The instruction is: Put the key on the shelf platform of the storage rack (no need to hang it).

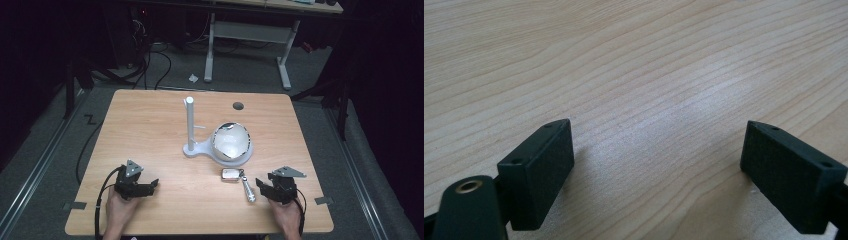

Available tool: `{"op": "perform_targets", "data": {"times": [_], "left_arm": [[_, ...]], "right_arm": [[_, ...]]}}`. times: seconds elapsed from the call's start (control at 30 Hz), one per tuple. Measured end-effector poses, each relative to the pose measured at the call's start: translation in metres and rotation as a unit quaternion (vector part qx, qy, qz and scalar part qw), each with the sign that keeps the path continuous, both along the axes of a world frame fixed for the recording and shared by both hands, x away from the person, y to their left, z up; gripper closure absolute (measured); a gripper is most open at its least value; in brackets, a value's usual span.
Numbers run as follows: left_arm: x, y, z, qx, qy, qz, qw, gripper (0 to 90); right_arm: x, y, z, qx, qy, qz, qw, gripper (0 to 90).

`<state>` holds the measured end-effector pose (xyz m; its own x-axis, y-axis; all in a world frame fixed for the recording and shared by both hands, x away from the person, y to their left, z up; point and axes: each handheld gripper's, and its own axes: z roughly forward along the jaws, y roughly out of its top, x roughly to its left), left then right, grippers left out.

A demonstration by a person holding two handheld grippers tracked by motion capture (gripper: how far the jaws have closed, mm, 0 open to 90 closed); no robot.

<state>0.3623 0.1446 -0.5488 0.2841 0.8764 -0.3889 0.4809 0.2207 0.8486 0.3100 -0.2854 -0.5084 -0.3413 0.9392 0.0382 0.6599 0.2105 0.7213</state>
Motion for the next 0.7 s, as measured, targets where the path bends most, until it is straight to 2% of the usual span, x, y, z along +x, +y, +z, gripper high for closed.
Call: {"op": "perform_targets", "data": {"times": [0.23,0.37,0.7], "left_arm": [[0.000,0.000,0.000,0.000,0.000,0.000,1.0000,14.1],[0.000,0.000,0.000,0.000,0.001,0.000,1.0000,14.2],[0.000,0.000,0.000,-0.002,0.000,0.001,1.0000,14.2]], "right_arm": [[0.002,0.015,0.006,0.017,0.000,0.016,0.9997,40.5],[0.004,0.027,0.009,0.010,0.002,0.034,0.9994,39.5],[0.011,0.042,0.007,0.000,0.011,0.046,0.9989,38.5]]}}
